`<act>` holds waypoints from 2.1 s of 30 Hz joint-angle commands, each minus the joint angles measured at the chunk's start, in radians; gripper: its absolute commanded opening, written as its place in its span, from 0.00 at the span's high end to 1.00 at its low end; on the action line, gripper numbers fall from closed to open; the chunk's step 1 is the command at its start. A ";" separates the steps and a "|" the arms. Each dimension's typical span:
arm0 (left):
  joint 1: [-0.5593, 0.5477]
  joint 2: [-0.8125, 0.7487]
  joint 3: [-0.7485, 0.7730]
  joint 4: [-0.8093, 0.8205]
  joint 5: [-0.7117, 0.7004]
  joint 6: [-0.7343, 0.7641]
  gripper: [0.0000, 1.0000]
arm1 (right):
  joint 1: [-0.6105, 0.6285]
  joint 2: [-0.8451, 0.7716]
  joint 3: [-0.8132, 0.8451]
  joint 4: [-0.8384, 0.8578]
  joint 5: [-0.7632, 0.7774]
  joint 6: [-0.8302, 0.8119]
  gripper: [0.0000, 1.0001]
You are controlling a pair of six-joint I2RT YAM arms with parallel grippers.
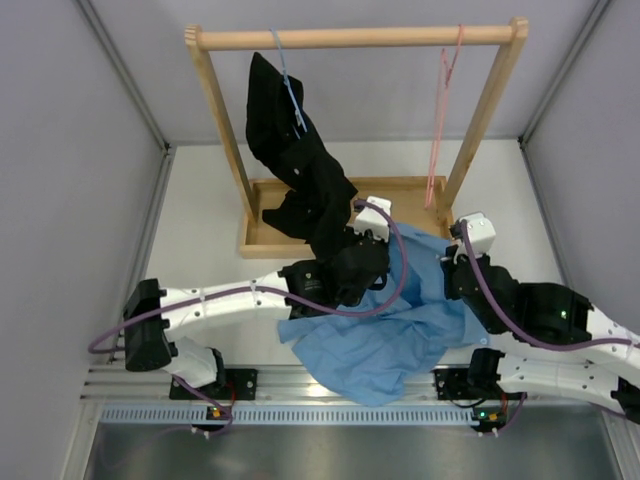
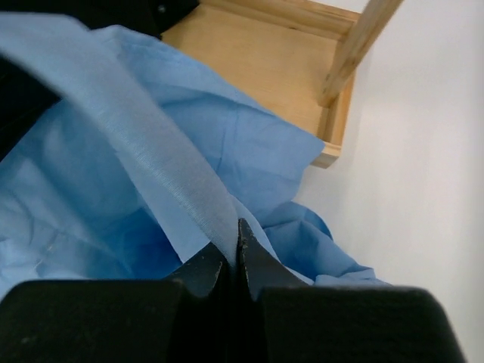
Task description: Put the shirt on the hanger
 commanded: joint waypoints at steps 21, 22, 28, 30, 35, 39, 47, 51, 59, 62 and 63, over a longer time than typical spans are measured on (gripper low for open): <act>0.239 -0.261 -0.112 -0.008 1.081 0.318 0.13 | -0.068 -0.099 0.143 -0.087 -0.012 -0.170 1.00; 0.249 -0.257 -0.086 -0.056 1.104 0.359 0.10 | -0.068 -0.099 0.142 -0.087 -0.030 -0.179 1.00; 0.267 -0.163 0.022 -0.219 1.267 0.536 0.14 | -0.068 -0.089 0.146 -0.087 -0.059 -0.201 1.00; 0.292 -0.143 0.035 -0.253 1.348 0.567 0.23 | -0.068 -0.093 0.159 -0.086 -0.072 -0.205 1.00; 0.329 -0.137 0.022 -0.258 1.516 0.577 0.39 | -0.068 -0.095 0.163 -0.086 -0.069 -0.214 1.00; 0.329 -0.116 0.034 -0.258 1.511 0.556 0.69 | -0.068 -0.079 0.166 -0.087 -0.072 -0.218 1.00; 0.324 -0.163 0.054 -0.210 1.225 0.395 1.00 | -0.067 -0.056 0.142 -0.081 -0.072 -0.179 1.00; 0.244 -0.209 0.043 -0.195 0.778 0.222 1.00 | -0.067 -0.049 0.098 -0.046 -0.121 -0.138 1.00; 0.025 -0.237 -0.032 -0.196 0.333 0.125 1.00 | -0.068 -0.013 0.111 -0.035 -0.207 -0.116 0.92; 0.026 -0.212 -0.032 -0.213 0.318 0.111 1.00 | -0.068 -0.027 0.151 -0.036 -0.199 -0.118 0.71; 0.029 -0.202 -0.014 -0.233 0.328 0.120 1.00 | -0.067 -0.032 0.180 -0.036 -0.201 -0.125 0.56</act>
